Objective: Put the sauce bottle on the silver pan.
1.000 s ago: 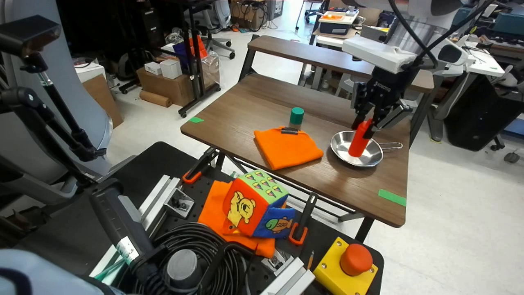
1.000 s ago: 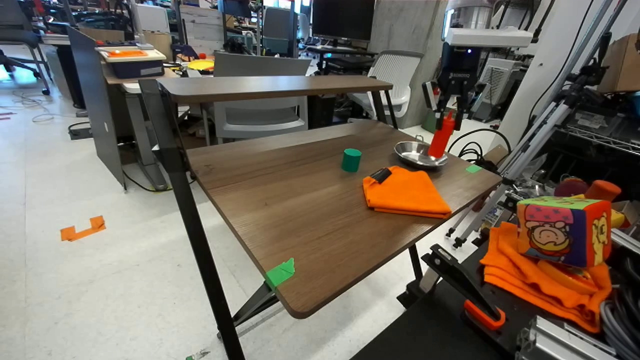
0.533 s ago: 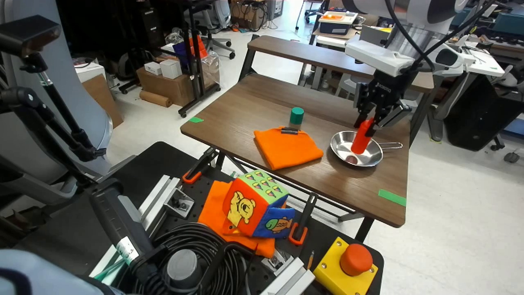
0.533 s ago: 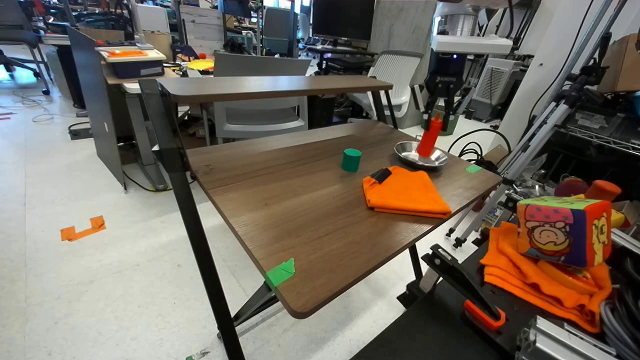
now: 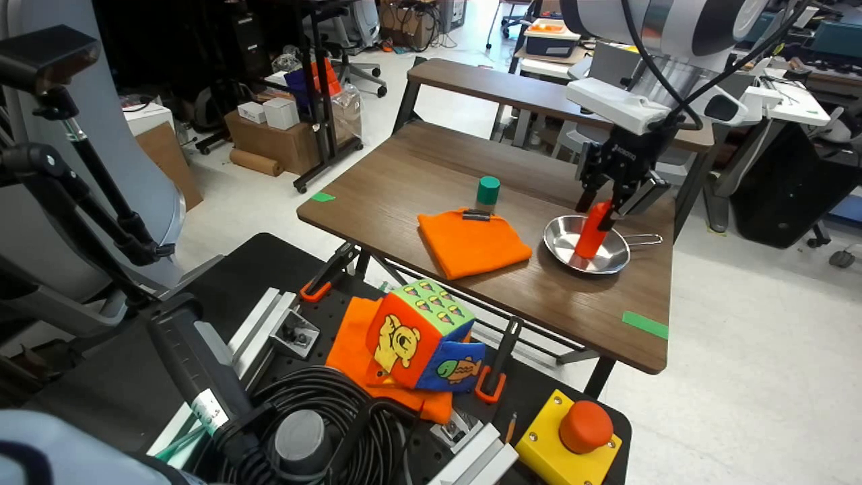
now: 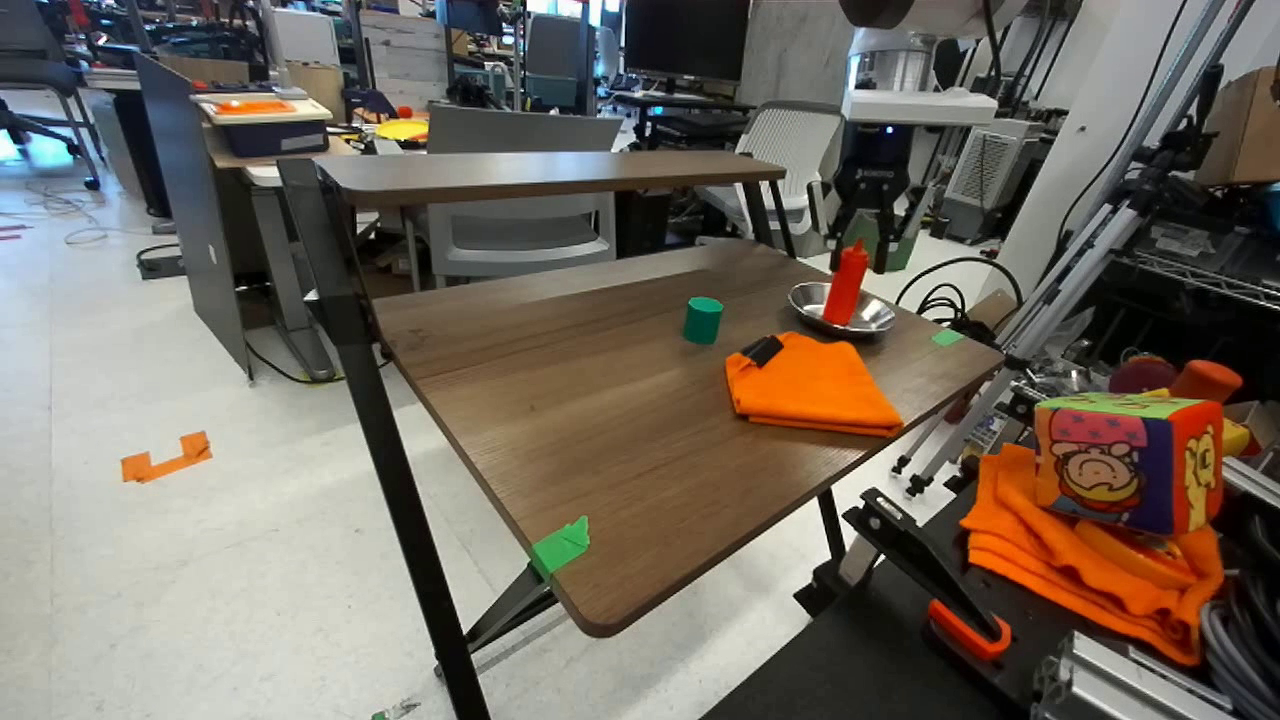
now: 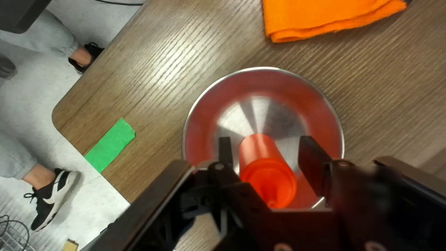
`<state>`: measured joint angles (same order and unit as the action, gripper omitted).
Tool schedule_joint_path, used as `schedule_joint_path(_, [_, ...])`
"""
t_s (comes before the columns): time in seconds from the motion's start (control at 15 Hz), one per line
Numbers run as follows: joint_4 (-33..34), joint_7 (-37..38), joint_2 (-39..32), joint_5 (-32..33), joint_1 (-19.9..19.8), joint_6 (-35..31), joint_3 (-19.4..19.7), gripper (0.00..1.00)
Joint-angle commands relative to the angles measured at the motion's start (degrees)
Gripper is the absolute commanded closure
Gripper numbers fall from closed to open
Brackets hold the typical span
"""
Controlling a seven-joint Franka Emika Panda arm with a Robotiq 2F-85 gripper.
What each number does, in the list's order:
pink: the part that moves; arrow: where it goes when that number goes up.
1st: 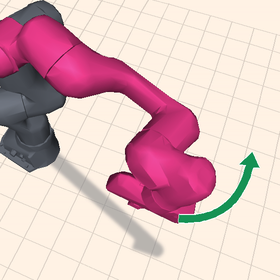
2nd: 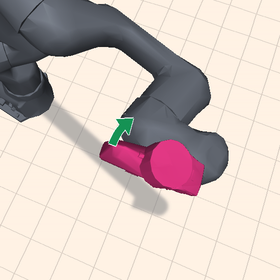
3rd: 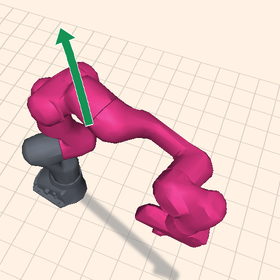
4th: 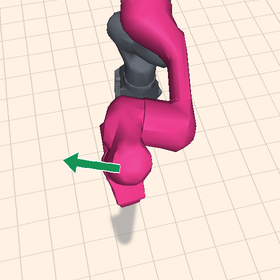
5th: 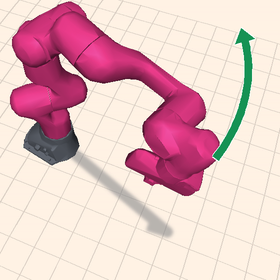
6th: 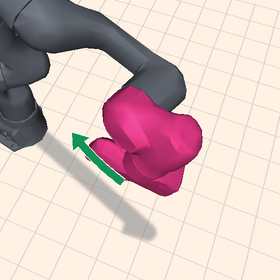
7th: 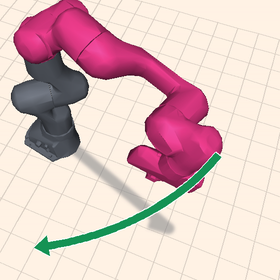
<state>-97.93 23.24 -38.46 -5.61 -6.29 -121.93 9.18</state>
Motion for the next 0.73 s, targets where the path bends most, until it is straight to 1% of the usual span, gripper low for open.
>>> schedule_joint_path(0.0, [0.39,-0.03,2.15,-2.95,-0.48,3.36,-0.86,0.14])
schedule_joint_path(0.13, [-2.05,-0.66,7.24,-6.26,-1.49,5.08,-1.47,0.01])
schedule_joint_path(0.2, [-5.08,-1.40,11.61,-8.23,-1.92,3.71,-1.54,0.00])
schedule_joint_path(0.27, [-6.85,-2.16,14.03,-10.22,-2.37,1.72,-1.60,0.00])
schedule_joint_path(0.33, [-7.97,-2.29,16.70,-12.34,-2.94,2.22,-1.55,0.00])
schedule_joint_path(0.4, [-7.92,-0.37,19.06,-13.98,-3.60,9.00,-1.00,0.00])
schedule_joint_path(0.47, [-9.22,-0.11,21.64,-12.47,-3.55,15.40,0.26,0.00])
schedule_joint_path(0.53, [-10.64,-0.42,23.64,-10.64,-3.90,19.99,1.07,0.00])
schedule_joint_path(0.67, [-14.37,0.34,25.94,-6.86,-4.41,25.74,3.13,0.00])
